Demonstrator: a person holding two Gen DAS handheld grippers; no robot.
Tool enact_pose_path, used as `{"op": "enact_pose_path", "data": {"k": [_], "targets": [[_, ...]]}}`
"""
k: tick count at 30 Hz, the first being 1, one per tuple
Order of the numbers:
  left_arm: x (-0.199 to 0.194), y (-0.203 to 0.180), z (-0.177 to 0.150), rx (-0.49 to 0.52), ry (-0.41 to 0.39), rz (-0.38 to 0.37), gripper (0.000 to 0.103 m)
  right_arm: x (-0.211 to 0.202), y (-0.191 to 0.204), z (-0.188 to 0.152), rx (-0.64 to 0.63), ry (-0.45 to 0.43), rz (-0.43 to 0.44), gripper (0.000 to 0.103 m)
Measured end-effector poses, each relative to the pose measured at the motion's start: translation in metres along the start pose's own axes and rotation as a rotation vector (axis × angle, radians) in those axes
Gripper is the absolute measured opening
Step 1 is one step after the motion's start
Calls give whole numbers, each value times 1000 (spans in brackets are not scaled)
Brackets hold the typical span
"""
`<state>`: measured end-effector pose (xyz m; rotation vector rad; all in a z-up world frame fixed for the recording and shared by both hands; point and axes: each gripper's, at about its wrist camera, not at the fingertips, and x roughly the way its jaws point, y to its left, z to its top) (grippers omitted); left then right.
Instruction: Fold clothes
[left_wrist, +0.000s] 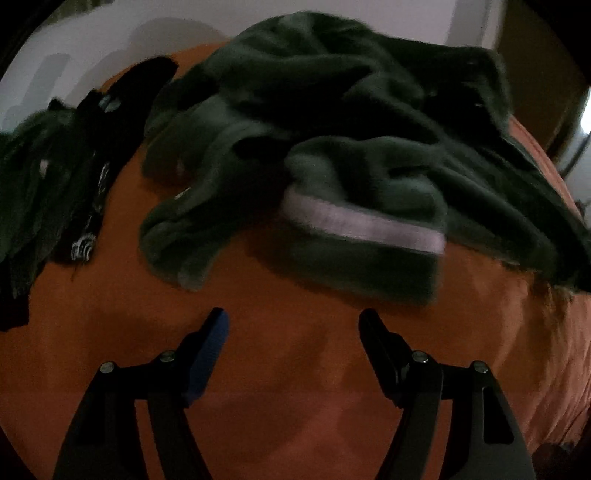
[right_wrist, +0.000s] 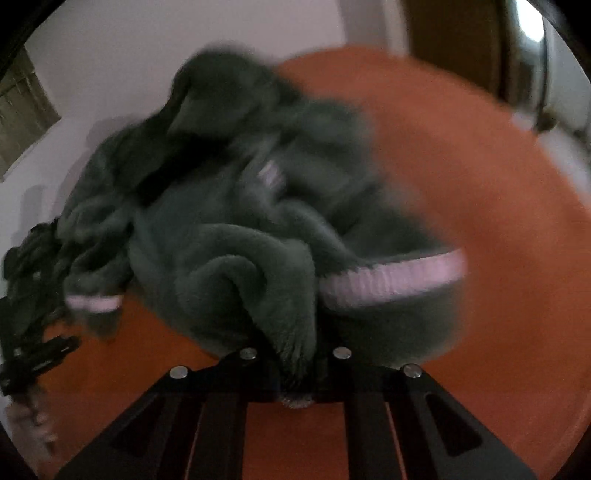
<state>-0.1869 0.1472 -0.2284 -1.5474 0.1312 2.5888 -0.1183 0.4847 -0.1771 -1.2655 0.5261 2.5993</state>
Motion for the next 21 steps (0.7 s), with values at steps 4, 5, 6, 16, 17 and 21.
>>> {"op": "enact_pose_path", "data": {"k": [4,5,6,16,17,21], "targets": [[-1,-21,-1,76,-25,29,77,-26,-83,24,127,-46,-79,8],[0,-26,-1,89,-29,32,77,-32,-96,28,142,-59,-107,8],[3,-29,-1,91,-25,20,77,-35,-104,32,133,-61,-130,8],[42,-43,30,50,19,51,77,-34,-85,3,172,40,82,76],[45,-41,35,34,23,38,77,-34,-83,-1,171,46,111,78],[46,-46,52,37,-20,-13,35,-27,-77,-7,172,65,142,78]]}}
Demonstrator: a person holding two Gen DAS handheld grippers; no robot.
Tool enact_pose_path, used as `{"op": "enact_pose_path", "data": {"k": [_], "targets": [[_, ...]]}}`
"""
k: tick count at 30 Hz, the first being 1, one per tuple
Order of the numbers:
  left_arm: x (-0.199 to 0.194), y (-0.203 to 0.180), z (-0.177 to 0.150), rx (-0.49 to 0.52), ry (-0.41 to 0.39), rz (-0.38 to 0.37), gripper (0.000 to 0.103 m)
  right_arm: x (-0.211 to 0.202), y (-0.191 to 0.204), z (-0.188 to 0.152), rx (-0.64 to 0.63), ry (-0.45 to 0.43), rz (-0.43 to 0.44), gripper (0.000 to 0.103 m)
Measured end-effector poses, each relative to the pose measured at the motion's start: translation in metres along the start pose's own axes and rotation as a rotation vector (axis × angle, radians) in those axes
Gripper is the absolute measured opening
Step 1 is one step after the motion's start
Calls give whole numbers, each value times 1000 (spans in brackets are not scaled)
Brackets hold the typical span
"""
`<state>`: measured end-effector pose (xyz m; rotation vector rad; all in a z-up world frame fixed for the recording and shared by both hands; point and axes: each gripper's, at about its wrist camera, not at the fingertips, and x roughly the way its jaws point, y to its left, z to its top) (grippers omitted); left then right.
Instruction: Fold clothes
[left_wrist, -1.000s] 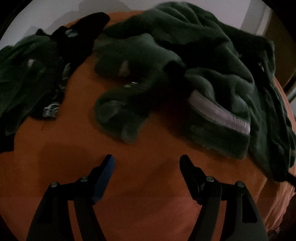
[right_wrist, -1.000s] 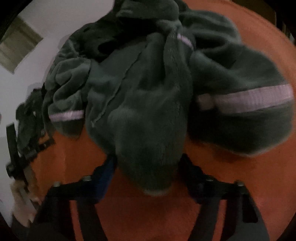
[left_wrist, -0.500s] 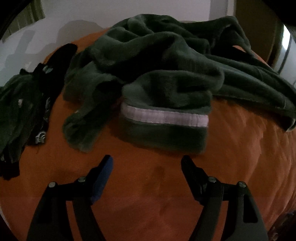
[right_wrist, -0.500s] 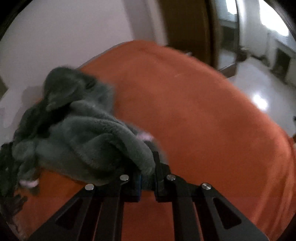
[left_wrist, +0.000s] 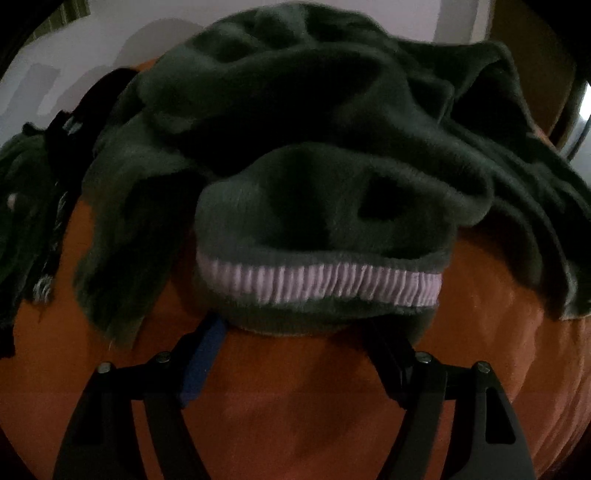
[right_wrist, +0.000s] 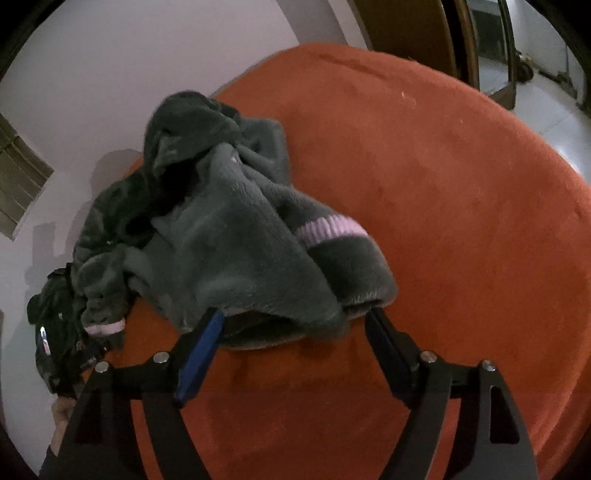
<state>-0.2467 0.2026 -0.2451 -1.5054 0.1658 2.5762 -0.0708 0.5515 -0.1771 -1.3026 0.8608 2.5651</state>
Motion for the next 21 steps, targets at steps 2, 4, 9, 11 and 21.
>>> {"op": "enact_pose_path", "data": {"k": [2,4,9,11,21], "targets": [[-8,-2,7,1,-21,28,7,4,2,1,1,-7,6,76],[-37,3,14,-54,-111,65,7,6,4,3,-1,-18,5,45],[-169,45,6,-203,-369,16,6,-31,22,22,-57,-156,-39,11],[-213,56,18,-235,-439,4,6,-56,36,31,-107,-218,-35,11],[-407,117,-4,-303,-683,85,7,-230,112,82,-306,-553,-49,0]]}}
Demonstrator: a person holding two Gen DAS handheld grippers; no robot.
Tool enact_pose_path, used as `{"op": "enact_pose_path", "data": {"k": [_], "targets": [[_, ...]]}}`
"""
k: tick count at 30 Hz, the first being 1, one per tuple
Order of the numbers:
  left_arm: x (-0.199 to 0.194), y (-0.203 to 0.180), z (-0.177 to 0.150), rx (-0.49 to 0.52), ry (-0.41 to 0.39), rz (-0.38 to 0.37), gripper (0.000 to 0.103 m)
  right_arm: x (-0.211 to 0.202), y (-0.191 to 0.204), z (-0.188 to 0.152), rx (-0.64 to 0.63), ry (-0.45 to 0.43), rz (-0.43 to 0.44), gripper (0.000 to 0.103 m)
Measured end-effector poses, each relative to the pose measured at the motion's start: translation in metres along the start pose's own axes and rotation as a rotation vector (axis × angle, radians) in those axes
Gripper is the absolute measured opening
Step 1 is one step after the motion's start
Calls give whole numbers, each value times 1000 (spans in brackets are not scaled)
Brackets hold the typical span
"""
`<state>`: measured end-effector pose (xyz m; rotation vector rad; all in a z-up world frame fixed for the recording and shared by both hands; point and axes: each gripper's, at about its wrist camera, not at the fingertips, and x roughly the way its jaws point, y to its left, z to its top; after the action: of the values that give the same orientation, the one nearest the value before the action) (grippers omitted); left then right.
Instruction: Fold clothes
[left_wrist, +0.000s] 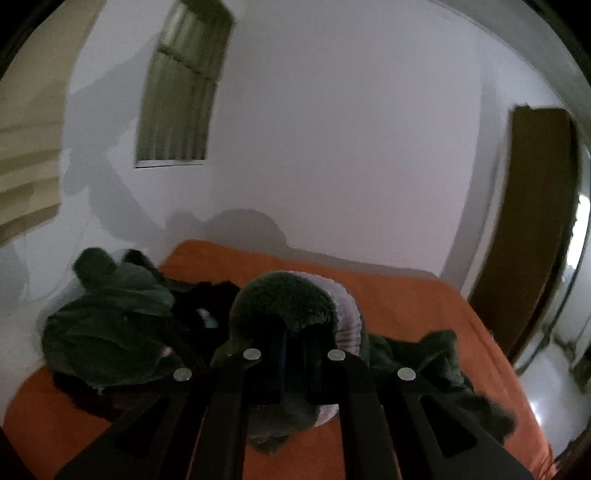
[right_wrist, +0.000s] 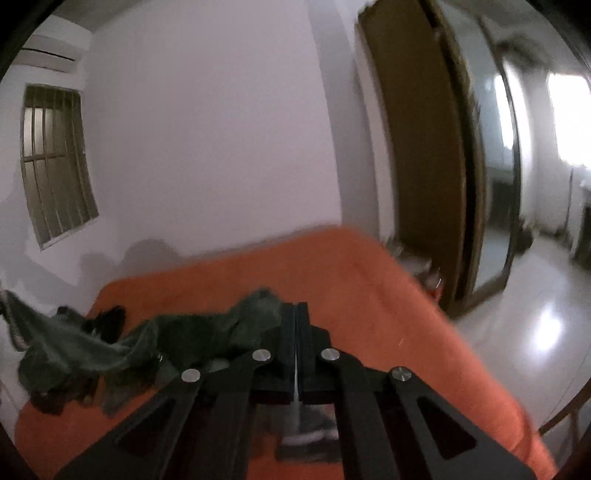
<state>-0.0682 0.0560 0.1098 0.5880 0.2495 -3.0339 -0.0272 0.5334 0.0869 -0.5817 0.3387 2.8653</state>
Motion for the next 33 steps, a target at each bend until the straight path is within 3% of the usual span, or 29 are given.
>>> {"op": "enact_pose_path", "data": {"k": [3,9,14,18,23,27,33], "targets": [[9,21,-12,-23,60,61,7,8,-3,-7,8,86,-2,0],[80,55,-44,-81,270,135,7,72,-3,-88,111,386,64,0],[138,63,-71,-74,425,188,7,90,6,-121,101,476,87,0],[176,50,-108,-61,529,161,7,99,-2,-111,103,494,85,0],[184,34,-120,-35,511,197,7,114,-9,-127,97,546,73,0],[203,41,-129,-41,548,216,7,131,-18,-153,130,627,54,0],[236,52,-119,-69,603,211,7,160,-8,-175,85,748,62,0]]}}
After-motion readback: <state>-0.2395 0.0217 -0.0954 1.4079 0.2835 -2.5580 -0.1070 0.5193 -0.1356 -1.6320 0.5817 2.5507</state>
